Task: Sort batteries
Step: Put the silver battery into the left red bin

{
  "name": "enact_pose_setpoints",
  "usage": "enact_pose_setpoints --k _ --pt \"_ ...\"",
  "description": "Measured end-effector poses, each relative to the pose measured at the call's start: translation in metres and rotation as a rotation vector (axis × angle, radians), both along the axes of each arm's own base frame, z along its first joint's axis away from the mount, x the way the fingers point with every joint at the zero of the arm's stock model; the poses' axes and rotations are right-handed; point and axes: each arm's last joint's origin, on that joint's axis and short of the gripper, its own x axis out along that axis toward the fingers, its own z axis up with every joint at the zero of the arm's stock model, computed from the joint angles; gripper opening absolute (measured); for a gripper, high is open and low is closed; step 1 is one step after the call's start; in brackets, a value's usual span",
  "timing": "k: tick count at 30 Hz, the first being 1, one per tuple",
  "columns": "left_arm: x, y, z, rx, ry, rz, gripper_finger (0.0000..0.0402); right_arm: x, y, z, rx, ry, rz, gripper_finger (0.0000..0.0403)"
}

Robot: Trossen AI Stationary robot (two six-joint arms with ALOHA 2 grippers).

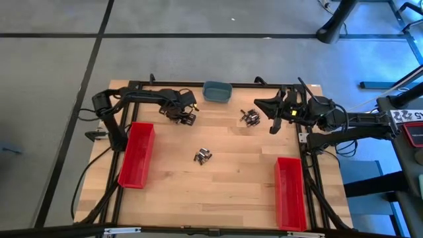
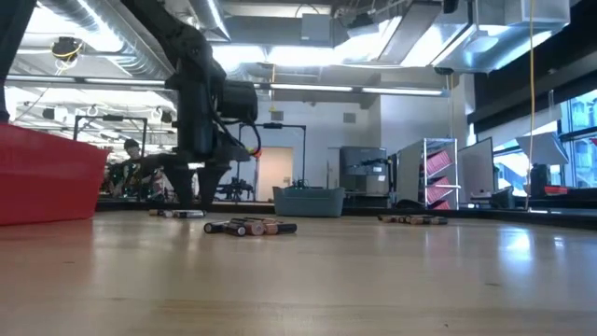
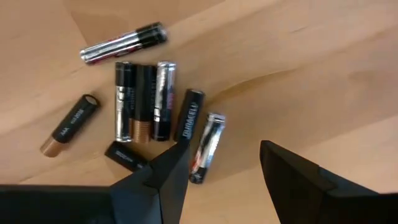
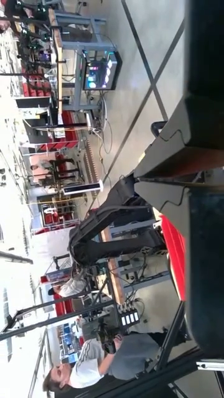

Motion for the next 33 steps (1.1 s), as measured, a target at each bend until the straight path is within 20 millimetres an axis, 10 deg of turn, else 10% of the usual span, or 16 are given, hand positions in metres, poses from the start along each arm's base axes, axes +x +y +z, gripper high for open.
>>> enact_pose_setpoints --k 33 --pt "-0.008 -0.007 -0.001 0.034 -0.033 -0.148 0.0011 0.000 0.000 0.000 0.006 -0.002 -0.001 0.0024"
